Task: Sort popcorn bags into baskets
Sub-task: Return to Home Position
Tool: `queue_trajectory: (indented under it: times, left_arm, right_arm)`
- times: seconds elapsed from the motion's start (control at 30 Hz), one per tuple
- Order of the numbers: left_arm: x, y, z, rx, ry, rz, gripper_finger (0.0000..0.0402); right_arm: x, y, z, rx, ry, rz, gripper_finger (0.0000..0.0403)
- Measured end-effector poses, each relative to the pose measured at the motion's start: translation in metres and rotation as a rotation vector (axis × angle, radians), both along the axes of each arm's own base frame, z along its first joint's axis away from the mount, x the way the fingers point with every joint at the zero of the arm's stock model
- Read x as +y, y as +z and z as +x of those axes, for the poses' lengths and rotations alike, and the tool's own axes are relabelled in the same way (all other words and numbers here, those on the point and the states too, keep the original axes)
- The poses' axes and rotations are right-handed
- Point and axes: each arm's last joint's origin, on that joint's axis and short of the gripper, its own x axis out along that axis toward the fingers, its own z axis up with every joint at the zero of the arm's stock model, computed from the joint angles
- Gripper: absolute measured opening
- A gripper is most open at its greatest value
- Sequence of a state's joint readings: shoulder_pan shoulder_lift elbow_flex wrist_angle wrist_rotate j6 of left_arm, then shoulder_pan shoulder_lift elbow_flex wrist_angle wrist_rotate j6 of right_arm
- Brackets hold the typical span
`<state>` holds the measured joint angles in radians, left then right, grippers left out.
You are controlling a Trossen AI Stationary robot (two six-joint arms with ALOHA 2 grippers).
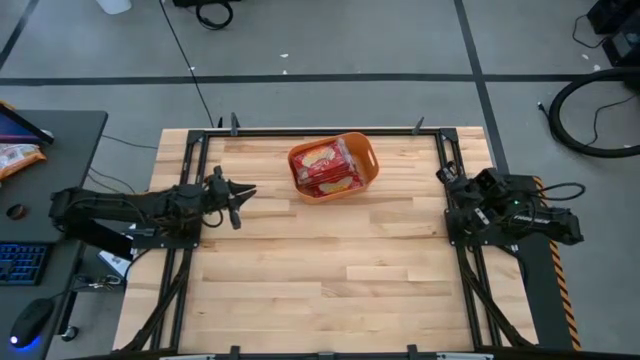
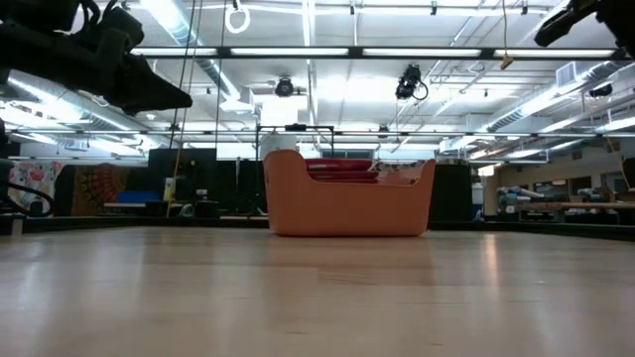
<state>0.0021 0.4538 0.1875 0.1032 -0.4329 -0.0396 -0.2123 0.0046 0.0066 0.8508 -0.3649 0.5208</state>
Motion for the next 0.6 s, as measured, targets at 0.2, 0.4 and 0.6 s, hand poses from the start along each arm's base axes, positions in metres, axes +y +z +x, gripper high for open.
queue_trajectory:
  times: [0.2, 0.4, 0.6]
  left_arm:
    - [0.000, 0.002, -0.011, -0.010, 0.013, 0.012, 0.0066]
    - [0.000, 0.001, -0.019, -0.004, 0.018, 0.002, 0.0066]
    - [-0.002, 0.001, -0.023, -0.010, -0.060, -0.011, 0.0066]
  right_arm:
    - [-0.003, -0.017, 0.015, 0.234, 0.006, 0.051, 0.0061]
    - [-0.004, -0.044, 0.028, 0.544, 0.023, 0.112, 0.0061]
    - [-0.001, -0.061, 0.031, 0.730, 0.055, 0.136, 0.0061]
